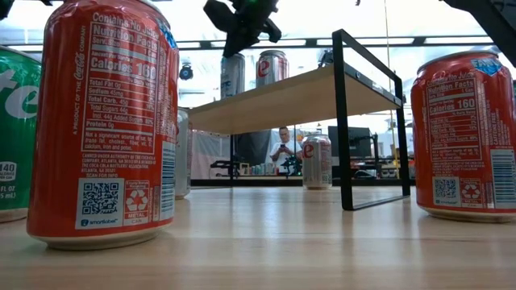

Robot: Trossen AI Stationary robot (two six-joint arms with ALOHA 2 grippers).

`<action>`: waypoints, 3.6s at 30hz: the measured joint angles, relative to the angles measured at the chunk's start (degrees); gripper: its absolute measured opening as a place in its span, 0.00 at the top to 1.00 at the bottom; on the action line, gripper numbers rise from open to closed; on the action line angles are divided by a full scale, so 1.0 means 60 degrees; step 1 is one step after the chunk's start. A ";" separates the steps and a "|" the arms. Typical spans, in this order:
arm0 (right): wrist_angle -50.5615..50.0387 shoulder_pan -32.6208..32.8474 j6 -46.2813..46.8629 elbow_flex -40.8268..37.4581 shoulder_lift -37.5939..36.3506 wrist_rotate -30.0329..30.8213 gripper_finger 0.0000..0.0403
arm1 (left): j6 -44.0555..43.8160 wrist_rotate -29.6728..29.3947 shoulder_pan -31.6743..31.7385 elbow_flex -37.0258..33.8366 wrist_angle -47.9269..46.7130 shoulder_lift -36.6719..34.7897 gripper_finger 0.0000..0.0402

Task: Place canned beverage on shelf
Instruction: Put the top blue soda can on the shelf

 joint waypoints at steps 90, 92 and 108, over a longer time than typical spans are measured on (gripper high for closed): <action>0.5203 -0.2569 -0.1904 -0.6987 -0.5011 -0.3688 0.98 | -0.1892 -0.1103 -0.0401 0.0000 0.6721 0.5497 0.93; 0.5211 -0.2688 -0.1873 -0.6948 -0.4897 -0.3687 0.98 | -0.1882 -0.1100 -0.0401 0.0000 0.6721 0.5497 0.93; 0.5897 -0.2803 -0.1122 -0.5996 -0.3268 -0.5158 0.98 | -0.1631 -0.1095 -0.0401 -0.0004 0.6721 0.5501 0.93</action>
